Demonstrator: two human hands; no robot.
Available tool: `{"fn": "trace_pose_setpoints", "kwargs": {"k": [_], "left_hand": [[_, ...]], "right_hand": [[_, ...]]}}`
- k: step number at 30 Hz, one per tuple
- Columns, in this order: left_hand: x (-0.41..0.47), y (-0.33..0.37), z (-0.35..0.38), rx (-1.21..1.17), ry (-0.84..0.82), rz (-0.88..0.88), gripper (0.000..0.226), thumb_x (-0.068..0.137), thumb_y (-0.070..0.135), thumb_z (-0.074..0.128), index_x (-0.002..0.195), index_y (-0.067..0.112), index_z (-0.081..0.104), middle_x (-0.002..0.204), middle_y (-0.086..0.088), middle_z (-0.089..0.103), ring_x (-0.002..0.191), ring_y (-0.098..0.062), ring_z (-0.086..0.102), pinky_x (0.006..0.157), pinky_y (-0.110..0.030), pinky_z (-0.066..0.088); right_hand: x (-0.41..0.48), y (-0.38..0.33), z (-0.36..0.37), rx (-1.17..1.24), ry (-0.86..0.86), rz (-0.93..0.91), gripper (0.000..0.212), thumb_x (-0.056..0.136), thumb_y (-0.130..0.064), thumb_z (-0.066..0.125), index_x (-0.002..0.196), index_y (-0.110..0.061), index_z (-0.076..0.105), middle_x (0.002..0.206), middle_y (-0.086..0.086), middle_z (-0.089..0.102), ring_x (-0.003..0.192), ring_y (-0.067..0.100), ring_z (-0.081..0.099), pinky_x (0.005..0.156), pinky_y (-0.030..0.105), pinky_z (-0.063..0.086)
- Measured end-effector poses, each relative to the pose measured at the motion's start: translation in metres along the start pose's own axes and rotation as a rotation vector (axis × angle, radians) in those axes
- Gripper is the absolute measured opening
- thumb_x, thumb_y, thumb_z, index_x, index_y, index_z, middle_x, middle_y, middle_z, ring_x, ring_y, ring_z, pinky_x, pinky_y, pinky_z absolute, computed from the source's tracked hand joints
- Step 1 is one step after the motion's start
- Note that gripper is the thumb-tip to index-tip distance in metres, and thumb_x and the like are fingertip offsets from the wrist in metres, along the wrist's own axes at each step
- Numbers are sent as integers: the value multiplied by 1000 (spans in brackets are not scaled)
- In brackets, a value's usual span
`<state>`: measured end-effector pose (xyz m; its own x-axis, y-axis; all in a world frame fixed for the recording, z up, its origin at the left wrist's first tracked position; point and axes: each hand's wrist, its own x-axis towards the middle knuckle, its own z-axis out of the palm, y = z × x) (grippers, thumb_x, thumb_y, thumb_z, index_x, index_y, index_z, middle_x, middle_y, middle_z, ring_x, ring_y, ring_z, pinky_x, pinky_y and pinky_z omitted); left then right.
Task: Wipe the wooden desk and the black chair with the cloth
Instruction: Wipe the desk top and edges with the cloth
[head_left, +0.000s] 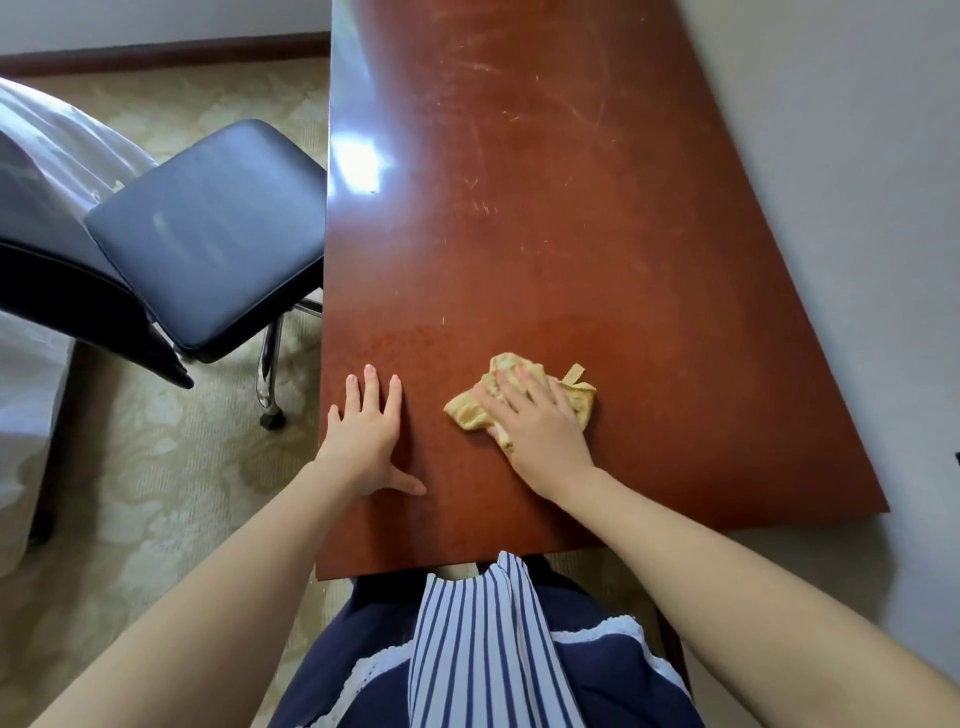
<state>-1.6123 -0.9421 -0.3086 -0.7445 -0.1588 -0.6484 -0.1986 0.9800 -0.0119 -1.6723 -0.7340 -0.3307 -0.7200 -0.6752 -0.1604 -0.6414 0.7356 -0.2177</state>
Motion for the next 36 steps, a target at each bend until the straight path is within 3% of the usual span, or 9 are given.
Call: {"fn": "trace_pose_setpoints", "kwargs": {"k": [5,11,17,21,27,30,32,36], "left_hand": [[-2,0,1,-26,11,22,141,60,65,75,147,9,-20,153,-21,-25,142,-41,-16,114,-55,13],[-4,1,2,-72,27,32,139,61,62,76,148,10,-19,153,-20,-26,142,-40,-19,114,-55,9],[-3,0,3,-72,43,28,140,60,62,76,148,10,-20,153,-19,-27,142,-40,-18,114,-54,9],[-1,0,5,-83,34,27,141,60,60,77,147,9,-21,152,-20,-29,141,-41,-20,114,-56,7],[4,-2,5,-74,17,39,141,60,62,76,146,7,-21,151,-21,-30,140,-44,-21,112,-60,8],[5,-3,6,-13,-4,29,142,60,68,72,145,7,-24,151,-22,-30,140,-43,-22,111,-63,10],[5,-3,5,32,2,18,143,59,73,69,144,11,-27,151,-20,-31,140,-40,-25,108,-66,9],[6,9,-1,101,61,95,141,56,78,65,144,20,-29,150,-12,-36,139,-38,-28,107,-68,9]], "right_hand": [[-52,24,1,-47,126,-82,42,89,-29,63,130,-22,57,132,4,57,126,25,50,105,44,40],[-62,58,-6,-56,244,126,44,82,-24,73,124,-17,63,124,9,63,118,28,57,97,46,45],[-11,70,-19,-60,75,439,47,99,-40,38,144,-27,36,149,4,37,141,25,25,110,46,26],[28,41,-20,-18,30,562,48,100,-41,31,146,-27,28,153,5,28,142,31,17,111,52,21],[34,-22,-3,-36,-39,300,50,102,-33,36,149,-27,20,156,5,23,144,29,13,113,50,17],[8,-35,6,19,52,180,48,99,-21,43,145,-25,34,150,6,35,142,27,24,114,47,19],[-16,-30,9,56,154,135,45,93,-17,55,137,-22,49,141,7,49,135,27,38,111,48,29],[-62,-3,16,60,259,168,41,87,-21,66,127,-21,60,132,6,58,127,25,50,106,46,36]]}}
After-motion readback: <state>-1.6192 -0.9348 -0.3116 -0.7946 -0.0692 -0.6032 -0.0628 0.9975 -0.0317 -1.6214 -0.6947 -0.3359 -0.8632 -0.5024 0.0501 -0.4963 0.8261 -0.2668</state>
